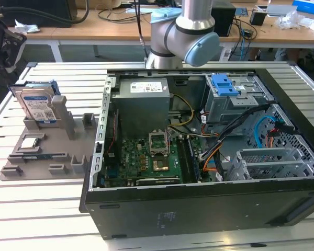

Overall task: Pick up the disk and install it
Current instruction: 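Reach for the disk, then pick up the disk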

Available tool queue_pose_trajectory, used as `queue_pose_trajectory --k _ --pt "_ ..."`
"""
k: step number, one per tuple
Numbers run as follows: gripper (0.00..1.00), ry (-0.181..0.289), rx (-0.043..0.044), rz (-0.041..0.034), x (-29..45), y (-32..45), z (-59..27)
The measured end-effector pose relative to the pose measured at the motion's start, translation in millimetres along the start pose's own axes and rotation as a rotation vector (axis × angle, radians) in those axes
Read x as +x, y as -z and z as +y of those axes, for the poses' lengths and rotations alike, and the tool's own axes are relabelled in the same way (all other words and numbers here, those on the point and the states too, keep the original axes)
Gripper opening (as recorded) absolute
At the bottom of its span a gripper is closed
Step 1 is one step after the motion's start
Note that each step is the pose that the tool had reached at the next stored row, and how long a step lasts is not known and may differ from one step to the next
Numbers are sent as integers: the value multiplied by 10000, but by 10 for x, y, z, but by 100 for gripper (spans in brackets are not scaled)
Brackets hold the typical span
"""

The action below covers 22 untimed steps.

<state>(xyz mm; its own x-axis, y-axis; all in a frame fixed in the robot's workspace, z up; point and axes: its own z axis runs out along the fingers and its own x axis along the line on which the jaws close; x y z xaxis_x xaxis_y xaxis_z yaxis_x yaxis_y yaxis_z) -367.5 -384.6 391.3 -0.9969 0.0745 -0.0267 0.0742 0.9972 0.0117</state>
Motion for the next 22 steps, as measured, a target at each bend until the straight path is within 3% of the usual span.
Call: queue_pose_trajectory --k 3,10,12,22 --pt "11 0 35 -2 102 -12 84" --pt "11 1 56 -3 234 -62 176" --pt "11 2 54 -5 244 -90 207" --pt "11 2 55 -4 244 -92 210"
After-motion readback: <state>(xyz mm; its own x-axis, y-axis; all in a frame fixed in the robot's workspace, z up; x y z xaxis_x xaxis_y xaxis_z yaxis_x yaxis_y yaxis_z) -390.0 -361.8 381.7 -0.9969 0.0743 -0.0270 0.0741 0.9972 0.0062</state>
